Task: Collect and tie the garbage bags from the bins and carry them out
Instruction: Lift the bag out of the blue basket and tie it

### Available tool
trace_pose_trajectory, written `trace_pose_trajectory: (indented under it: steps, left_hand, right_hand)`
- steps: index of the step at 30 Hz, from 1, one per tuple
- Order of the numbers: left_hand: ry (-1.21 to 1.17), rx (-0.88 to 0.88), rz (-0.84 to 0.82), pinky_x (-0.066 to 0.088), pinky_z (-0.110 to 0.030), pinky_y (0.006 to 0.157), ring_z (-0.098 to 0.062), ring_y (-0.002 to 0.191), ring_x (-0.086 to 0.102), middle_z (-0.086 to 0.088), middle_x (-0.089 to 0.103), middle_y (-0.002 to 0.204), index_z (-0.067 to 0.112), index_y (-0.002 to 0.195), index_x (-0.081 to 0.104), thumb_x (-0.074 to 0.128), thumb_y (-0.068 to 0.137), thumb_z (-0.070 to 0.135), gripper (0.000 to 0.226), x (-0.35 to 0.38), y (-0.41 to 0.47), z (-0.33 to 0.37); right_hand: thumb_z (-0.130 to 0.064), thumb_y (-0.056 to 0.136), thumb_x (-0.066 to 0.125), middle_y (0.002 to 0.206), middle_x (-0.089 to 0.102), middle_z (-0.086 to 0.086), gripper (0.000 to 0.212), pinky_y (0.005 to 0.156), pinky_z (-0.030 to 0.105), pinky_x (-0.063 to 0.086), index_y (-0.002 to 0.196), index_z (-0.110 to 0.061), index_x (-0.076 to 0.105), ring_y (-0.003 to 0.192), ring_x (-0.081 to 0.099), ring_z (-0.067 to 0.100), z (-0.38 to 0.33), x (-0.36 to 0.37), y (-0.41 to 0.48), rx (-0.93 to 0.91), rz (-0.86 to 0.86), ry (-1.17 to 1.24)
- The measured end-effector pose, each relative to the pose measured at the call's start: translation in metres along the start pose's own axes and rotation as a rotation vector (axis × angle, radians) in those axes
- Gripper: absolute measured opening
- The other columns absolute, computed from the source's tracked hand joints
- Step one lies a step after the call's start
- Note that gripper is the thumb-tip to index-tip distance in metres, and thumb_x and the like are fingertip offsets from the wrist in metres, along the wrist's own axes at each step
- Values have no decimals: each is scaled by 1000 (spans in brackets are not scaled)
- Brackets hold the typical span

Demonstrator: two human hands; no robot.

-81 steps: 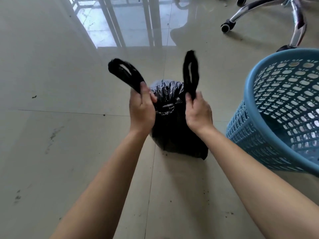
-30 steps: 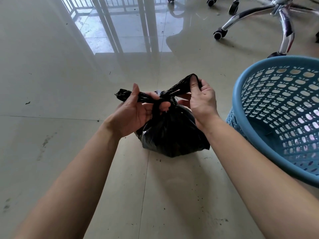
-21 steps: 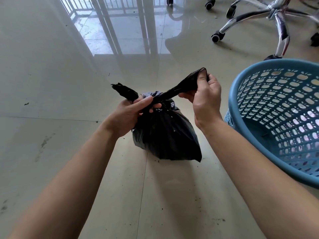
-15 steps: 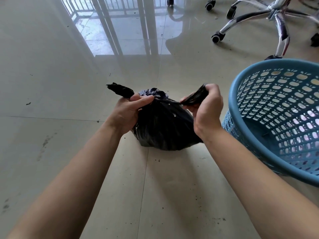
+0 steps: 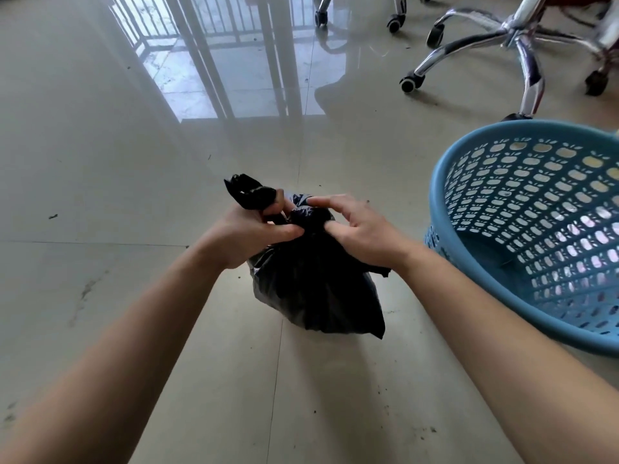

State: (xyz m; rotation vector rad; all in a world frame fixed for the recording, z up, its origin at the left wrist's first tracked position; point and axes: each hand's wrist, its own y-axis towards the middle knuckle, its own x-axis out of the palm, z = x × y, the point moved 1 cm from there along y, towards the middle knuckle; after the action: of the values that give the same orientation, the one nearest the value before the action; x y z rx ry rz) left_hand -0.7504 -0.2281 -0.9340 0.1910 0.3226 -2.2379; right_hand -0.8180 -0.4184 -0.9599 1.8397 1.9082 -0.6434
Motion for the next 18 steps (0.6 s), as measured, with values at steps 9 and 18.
trace_pose_trajectory:
  steps: [9, 18]
  left_hand:
    - [322, 66, 550, 40, -29, 63, -13, 62, 46, -11, 54, 65, 17, 59, 49, 67, 65, 11, 20, 21, 0, -21]
    - [-332, -272, 519, 57, -47, 81, -25, 72, 67, -11, 70, 81, 21, 95, 63, 55, 93, 2, 20, 35, -2, -25]
  right_hand:
    - [-23, 99, 48, 112, 61, 5, 25, 99, 44, 41, 119, -19, 62, 112, 54, 28, 15, 26, -5, 77, 26, -153]
    - [-24, 99, 51, 110, 62, 1, 26, 99, 49, 42, 121, -19, 64, 109, 56, 27, 20, 21, -7, 66, 159, -121]
